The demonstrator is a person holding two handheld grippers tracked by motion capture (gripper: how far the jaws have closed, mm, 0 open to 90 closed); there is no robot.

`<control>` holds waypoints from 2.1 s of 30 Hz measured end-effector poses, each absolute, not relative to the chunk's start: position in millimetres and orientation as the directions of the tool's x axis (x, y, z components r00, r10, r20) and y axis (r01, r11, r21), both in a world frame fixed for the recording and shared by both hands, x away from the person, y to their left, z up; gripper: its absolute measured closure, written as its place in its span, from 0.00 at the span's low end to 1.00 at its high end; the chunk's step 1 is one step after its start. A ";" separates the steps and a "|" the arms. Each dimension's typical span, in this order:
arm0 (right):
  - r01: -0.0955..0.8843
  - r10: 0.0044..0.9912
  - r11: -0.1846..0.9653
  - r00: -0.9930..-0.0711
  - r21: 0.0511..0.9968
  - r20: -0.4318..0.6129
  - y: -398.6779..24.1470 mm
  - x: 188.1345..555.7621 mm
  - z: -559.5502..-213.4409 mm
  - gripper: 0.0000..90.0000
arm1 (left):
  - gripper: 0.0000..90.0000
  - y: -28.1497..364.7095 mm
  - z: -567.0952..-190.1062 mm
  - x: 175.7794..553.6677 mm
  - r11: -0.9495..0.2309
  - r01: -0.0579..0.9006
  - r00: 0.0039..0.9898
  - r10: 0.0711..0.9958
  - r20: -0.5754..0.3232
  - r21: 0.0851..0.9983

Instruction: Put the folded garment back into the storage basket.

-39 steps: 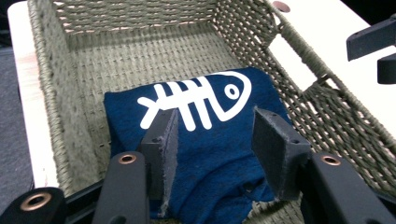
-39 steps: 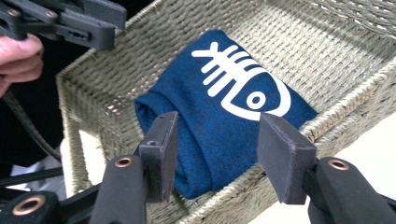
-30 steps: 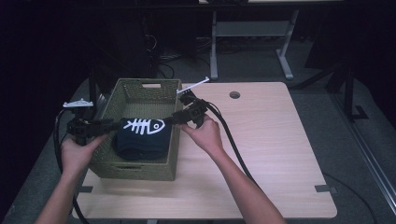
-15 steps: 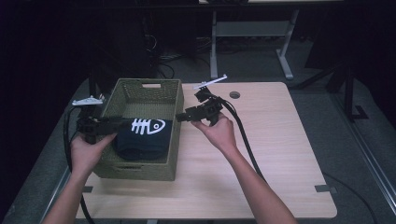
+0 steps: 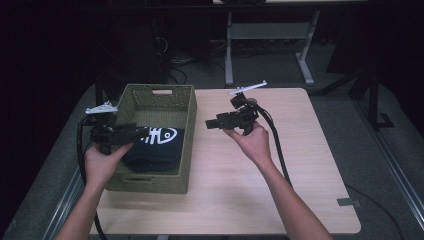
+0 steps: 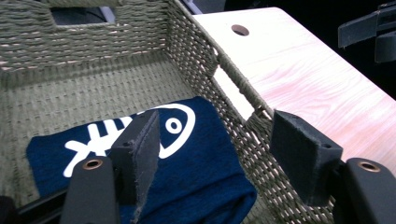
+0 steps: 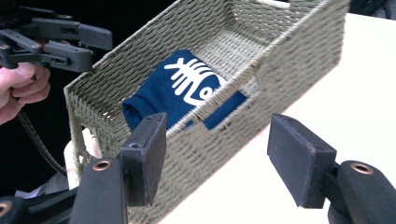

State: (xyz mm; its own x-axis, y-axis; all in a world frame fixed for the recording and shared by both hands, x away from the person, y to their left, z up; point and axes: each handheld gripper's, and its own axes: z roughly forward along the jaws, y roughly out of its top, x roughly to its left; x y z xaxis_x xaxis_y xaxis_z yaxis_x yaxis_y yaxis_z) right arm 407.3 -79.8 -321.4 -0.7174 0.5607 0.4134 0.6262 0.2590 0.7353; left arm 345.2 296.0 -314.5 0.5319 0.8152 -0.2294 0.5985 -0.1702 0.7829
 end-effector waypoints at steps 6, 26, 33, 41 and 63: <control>0.632 0.579 0.238 -0.702 0.737 0.415 -103.7 405.3 -322.2 0.39 | 0.32 285.5 -315.4 346.8 -0.166 0.606 0.541 0.803 -0.250 0.778; 0.621 0.593 0.231 -0.700 0.749 0.398 -141.8 395.5 -326.2 0.37 | 0.32 235.6 -313.1 341.9 -0.214 0.565 0.633 0.732 -0.252 0.797; 0.624 0.607 0.219 -0.689 0.750 0.396 -159.2 391.5 -329.6 0.36 | 0.31 215.1 -315.9 342.7 -0.224 0.556 0.658 0.707 -0.259 0.800; 0.632 0.628 0.197 -0.668 0.749 0.399 -180.9 385.9 -331.3 0.35 | 0.30 188.8 -317.2 346.1 -0.235 0.551 0.685 0.675 -0.273 0.801; 0.640 0.667 0.168 -0.634 0.750 0.392 -220.5 372.4 -332.8 0.34 | 0.26 136.9 -315.9 349.3 -0.279 0.528 0.733 0.627 -0.265 0.802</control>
State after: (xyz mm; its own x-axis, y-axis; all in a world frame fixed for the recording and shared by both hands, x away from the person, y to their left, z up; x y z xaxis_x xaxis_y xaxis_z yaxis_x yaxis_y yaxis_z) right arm 372.4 -220.5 -332.8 -0.6337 0.6666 0.3925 0.6404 0.1675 0.7495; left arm 349.3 136.9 -315.9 0.7326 0.6270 -0.2649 0.5285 -0.2787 0.8019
